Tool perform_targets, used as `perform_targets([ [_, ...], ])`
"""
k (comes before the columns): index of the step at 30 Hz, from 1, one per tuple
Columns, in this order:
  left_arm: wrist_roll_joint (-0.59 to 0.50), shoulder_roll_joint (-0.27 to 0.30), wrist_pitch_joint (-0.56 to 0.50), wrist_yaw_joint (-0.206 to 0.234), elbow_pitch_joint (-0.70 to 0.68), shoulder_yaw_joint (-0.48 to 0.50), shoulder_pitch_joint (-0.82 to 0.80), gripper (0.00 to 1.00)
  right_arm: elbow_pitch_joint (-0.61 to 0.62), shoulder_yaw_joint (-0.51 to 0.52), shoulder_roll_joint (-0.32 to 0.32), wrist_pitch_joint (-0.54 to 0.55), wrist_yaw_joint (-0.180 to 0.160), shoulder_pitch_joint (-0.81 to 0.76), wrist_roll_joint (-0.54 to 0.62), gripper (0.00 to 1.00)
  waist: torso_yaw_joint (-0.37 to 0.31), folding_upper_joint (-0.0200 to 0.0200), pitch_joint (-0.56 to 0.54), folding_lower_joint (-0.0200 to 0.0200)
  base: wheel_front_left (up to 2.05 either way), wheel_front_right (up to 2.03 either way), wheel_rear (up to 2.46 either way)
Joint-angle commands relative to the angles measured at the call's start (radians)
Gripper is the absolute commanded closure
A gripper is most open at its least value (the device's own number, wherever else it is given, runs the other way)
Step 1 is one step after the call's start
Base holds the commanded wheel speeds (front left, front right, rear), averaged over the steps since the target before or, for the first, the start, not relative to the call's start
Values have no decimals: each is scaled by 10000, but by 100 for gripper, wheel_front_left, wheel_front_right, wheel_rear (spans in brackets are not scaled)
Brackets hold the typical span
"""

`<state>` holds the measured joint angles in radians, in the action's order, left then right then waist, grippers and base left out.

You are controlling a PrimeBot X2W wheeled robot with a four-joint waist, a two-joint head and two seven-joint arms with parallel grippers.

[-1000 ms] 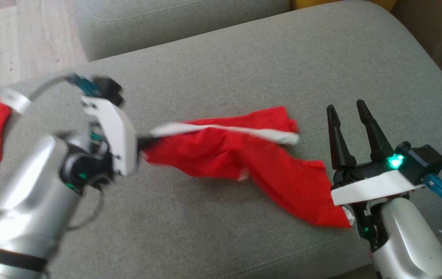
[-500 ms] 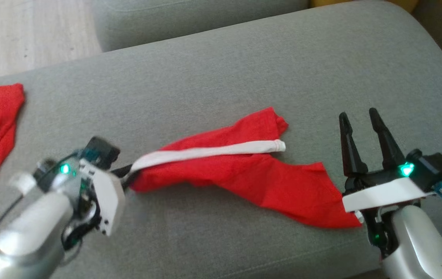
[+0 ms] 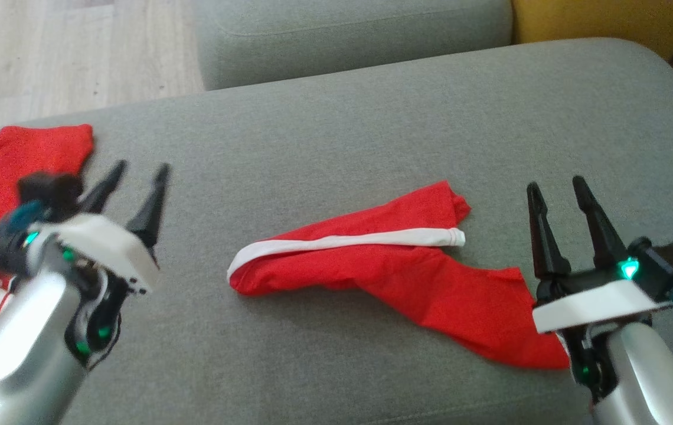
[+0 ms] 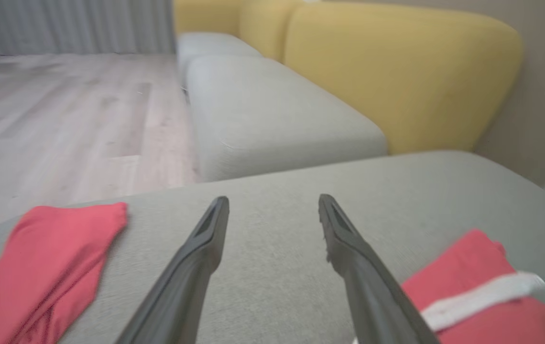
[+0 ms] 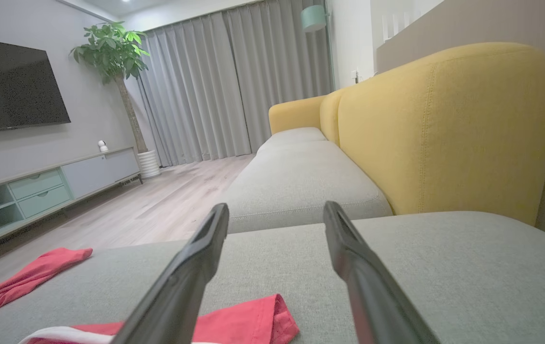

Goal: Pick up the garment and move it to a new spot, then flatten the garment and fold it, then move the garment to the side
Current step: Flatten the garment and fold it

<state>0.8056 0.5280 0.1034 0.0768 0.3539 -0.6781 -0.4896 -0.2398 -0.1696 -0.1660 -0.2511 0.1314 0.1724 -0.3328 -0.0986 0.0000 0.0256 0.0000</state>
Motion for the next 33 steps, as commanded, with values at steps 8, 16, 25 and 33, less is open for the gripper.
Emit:
perform_targets([
  [8,-1134,-533,1573,2196,-2320,2646,2448,0,395,-47,-172,-107,-7,-216,-18,0,311,0,-86,0,0,0,0],
  [16,-2963,-2382,1581,1565,-3575,4545,4890,0,302,25,-364,-107,-7,-486,-155,0,466,0,-121,0,0,0,0],
  [25,-3744,-3075,1582,672,-3286,5239,5030,0,220,-86,-398,-107,-7,-432,-202,0,419,0,-141,0,0,0,0],
  [33,-4162,-3577,1582,52,-2865,5706,5003,0,-220,-370,-463,-86,-7,-259,-427,0,418,0,-114,0,0,0,0],
])
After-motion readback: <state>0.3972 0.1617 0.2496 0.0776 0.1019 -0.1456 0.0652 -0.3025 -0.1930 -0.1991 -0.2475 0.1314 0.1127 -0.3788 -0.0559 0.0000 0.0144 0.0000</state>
